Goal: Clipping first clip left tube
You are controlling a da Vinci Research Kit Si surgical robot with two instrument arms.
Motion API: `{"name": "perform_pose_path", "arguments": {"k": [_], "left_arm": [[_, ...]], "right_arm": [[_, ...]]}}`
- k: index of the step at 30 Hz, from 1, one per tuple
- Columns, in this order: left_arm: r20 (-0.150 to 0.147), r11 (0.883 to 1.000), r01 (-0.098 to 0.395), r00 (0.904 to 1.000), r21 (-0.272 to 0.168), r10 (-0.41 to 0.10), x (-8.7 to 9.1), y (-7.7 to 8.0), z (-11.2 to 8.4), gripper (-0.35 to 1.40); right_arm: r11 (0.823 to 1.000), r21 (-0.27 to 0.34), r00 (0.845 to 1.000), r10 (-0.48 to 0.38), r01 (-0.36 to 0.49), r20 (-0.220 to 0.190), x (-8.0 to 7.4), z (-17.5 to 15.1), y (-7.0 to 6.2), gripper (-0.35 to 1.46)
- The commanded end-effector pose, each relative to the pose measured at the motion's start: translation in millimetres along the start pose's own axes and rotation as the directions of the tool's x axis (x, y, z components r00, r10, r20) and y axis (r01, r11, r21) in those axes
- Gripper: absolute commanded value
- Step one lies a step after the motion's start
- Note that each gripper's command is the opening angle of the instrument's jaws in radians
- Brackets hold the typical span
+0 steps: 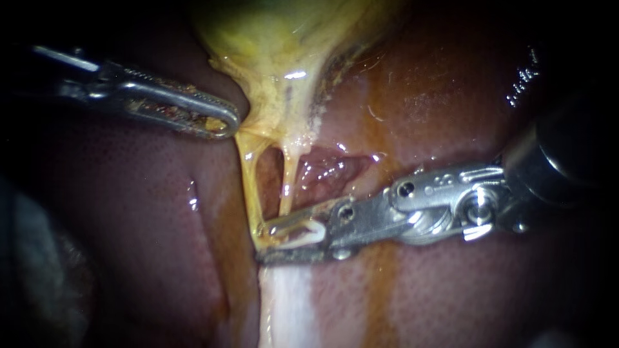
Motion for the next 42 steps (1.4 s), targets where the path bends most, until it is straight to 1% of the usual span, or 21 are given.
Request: {"name": "perform_pose_path", "arguments": {"k": [1, 11, 18, 21, 25, 35, 42], "left_arm": [[0.0, 1.0, 0.0, 1.0, 0.0, 0.0, 0.0, 0.0, 0.0, -0.35], [0.0, 1.0, 0.0, 1.0, 0.0, 0.0, 0.0, 0.0, 0.0, -0.35], [0.0, 1.0, 0.0, 1.0, 0.0, 0.0, 0.0, 0.0, 0.0, -0.35], [0.0, 1.0, 0.0, 1.0, 0.0, 0.0, 0.0, 0.0, 0.0, -0.35], [0.0, 1.0, 0.0, 1.0, 0.0, 0.0, 0.0, 0.0, 0.0, -0.35], [0.0, 1.0, 0.001, 1.0, -0.001, -0.001, 0.0, 0.0, -0.1, -0.35], [0.0, 1.0, 0.001, 1.0, -0.001, -0.001, 0.0, 0.1, -0.1, -0.35]], "right_arm": [[1.0, 0.0, 1.0, 0.0, 0.0, 0.0, 0.0, -0.1, 0.0, -0.02], [1.0, 0.001, 1.0, 0.002, -0.002, 0.002, 0.2, -0.4, 0.1, 0.03], [1.0, 0.002, 1.0, 0.002, -0.002, -0.001, 0.0, -0.5, 0.3, 0.26], [1.0, 0.004, 1.0, 0.007, -0.007, -0.012, -0.1, -0.5, 0.5, 0.33], [0.999, 0.013, 0.998, 0.054, -0.053, -0.044, -0.5, -0.4, 0.8, 0.39], [0.991, 0.037, 0.986, 0.135, -0.132, -0.1, -1.2, -0.3, 1.6, 0.43], [0.988, 0.04, 0.983, 0.155, -0.152, -0.103, -2.0, -0.2, 2.6, 0.44]]}}
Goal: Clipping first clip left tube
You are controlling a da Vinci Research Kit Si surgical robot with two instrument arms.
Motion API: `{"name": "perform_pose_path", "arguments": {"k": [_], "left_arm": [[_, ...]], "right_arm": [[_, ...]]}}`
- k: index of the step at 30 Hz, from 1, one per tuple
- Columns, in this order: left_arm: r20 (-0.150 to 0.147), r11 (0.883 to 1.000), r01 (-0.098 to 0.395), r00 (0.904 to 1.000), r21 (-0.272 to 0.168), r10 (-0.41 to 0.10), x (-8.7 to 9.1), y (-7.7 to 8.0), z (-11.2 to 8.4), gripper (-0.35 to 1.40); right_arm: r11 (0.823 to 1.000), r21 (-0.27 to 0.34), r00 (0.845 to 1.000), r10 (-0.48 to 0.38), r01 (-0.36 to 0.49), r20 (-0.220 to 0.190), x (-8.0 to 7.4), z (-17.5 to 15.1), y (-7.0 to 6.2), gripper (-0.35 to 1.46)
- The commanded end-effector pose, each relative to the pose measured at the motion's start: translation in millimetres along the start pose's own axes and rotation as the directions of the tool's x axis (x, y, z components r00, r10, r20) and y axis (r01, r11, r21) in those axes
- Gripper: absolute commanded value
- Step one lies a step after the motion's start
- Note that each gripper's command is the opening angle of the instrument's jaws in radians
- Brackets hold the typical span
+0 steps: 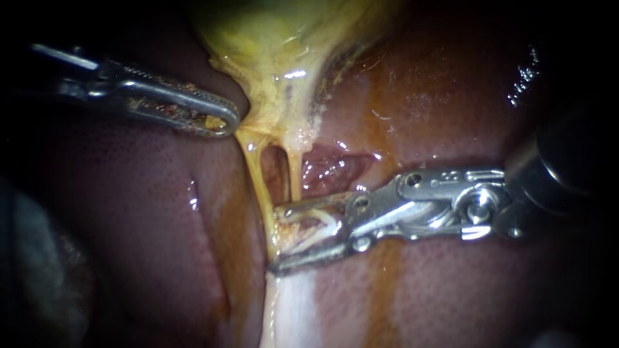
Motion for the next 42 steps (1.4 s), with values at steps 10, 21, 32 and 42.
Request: {"name": "perform_pose_path", "arguments": {"k": [10, 21, 32, 42], "left_arm": [[0.0, 1.0, 0.0, 1.0, 0.0, 0.0, 0.0, 0.0, 0.0, -0.35], [0.0, 1.0, 0.001, 1.0, 0.0, -0.001, 0.0, 0.1, -0.1, -0.35], [0.0, 1.0, -0.005, 1.0, 0.0, 0.005, 0.1, 0.1, 0.0, -0.35], [0.0, 1.0, -0.005, 1.0, 0.0, 0.005, 0.1, 0.1, 0.0, -0.35]], "right_arm": [[1.0, -0.01, 1.0, 0.007, -0.007, -0.004, -0.6, -0.7, 1.2, 0.44], [1.0, 0.0, 1.0, 0.018, -0.018, -0.025, -0.8, -0.7, 1.5, 0.44], [0.999, 0.033, 0.998, 0.032, -0.03, -0.048, -0.7, 1.2, 1.8, 0.44], [0.998, 0.06, 0.997, 0.034, -0.03, -0.067, -0.2, 3.5, 1.8, 0.44]]}}
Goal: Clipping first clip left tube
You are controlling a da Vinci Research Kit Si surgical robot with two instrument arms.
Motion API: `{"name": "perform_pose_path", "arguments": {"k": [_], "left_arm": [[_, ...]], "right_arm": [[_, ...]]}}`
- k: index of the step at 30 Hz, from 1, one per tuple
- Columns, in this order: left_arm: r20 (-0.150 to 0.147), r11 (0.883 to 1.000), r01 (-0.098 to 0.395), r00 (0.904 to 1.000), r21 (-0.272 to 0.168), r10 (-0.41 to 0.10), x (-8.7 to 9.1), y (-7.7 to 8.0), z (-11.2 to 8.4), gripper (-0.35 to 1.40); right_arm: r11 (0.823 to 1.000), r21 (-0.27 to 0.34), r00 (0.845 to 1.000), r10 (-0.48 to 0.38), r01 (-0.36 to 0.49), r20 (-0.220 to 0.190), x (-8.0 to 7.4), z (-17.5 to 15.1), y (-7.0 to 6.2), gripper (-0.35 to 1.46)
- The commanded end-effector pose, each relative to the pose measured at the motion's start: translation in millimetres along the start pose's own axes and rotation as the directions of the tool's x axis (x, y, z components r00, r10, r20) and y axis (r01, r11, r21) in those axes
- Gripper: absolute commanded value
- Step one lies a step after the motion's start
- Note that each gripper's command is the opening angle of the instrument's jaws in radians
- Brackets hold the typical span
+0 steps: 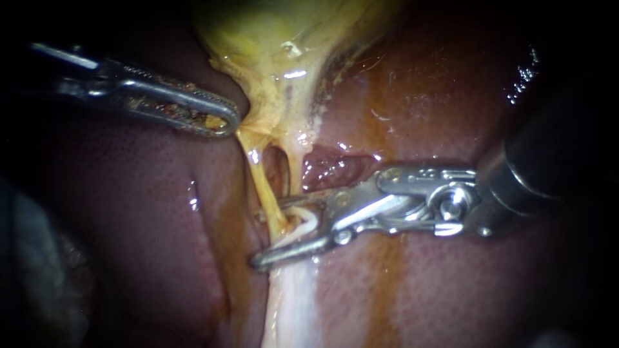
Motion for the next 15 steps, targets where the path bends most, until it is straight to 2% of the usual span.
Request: {"name": "perform_pose_path", "arguments": {"k": [1, 9, 15], "left_arm": [[0.0, 1.0, 0.0, 1.0, 0.0, 0.0, 0.0, -0.1, 0.1, -0.35], [0.0, 1.0, 0.0, 1.0, 0.0, 0.0, 0.0, -0.1, 0.1, -0.35], [0.0, 1.0, 0.0, 1.0, 0.0, 0.0, 0.0, -0.1, 0.0, -0.35]], "right_arm": [[1.0, 0.002, 1.0, -0.001, 0.001, -0.006, 0.1, 0.3, 0.0, 0.44], [1.0, 0.029, 1.0, -0.009, 0.009, -0.009, 0.9, 1.8, -0.4, 0.44], [0.999, 0.046, 1.0, -0.012, 0.012, -0.015, 1.2, 1.9, -1.6, 0.44]]}}
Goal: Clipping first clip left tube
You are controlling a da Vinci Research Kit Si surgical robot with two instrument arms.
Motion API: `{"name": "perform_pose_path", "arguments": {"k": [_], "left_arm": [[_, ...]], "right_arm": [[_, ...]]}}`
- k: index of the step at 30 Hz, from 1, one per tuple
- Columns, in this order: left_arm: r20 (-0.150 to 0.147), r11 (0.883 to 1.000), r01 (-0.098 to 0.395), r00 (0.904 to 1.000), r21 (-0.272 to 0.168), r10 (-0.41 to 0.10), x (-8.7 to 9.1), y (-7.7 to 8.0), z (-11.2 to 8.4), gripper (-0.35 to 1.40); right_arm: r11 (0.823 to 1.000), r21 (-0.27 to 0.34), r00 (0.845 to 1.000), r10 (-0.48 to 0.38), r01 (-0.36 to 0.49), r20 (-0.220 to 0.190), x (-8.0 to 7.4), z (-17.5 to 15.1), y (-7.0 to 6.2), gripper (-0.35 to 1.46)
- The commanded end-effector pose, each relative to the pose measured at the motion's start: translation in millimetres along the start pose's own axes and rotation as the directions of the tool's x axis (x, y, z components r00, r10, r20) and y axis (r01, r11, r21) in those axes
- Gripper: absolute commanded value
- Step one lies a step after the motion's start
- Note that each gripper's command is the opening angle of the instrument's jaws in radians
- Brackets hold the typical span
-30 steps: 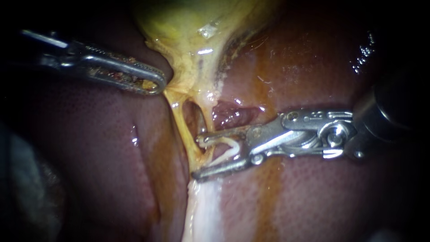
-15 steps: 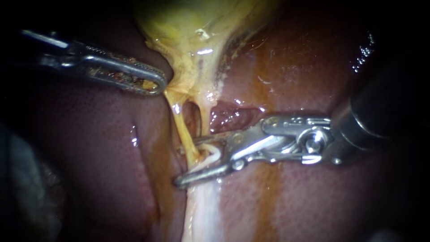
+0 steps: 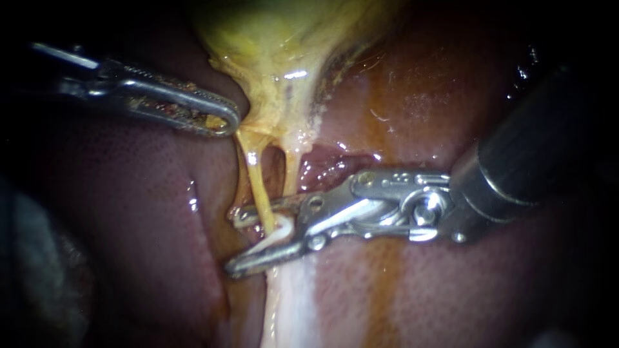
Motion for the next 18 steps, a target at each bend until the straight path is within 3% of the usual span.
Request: {"name": "perform_pose_path", "arguments": {"k": [1, 10, 18], "left_arm": [[0.0, 1.0, 0.0, 1.0, 0.0, 0.0, 0.0, 0.0, 0.0, -0.35], [0.0, 1.0, 0.0, 1.0, -0.001, 0.0, -0.1, 0.0, -0.1, -0.35], [0.0, 1.0, 0.0, 1.0, -0.001, 0.0, -0.1, 0.0, -0.1, -0.35]], "right_arm": [[1.0, 0.007, 1.0, -0.002, 0.002, 0.0, 0.3, -0.1, -0.5, 0.44], [0.999, 0.053, 0.999, 0.007, -0.005, -0.037, 3.3, -0.5, -4.1, 0.42], [0.997, 0.079, 0.999, 0.003, 0.0, -0.037, 3.8, -0.7, -4.8, 0.38]]}}
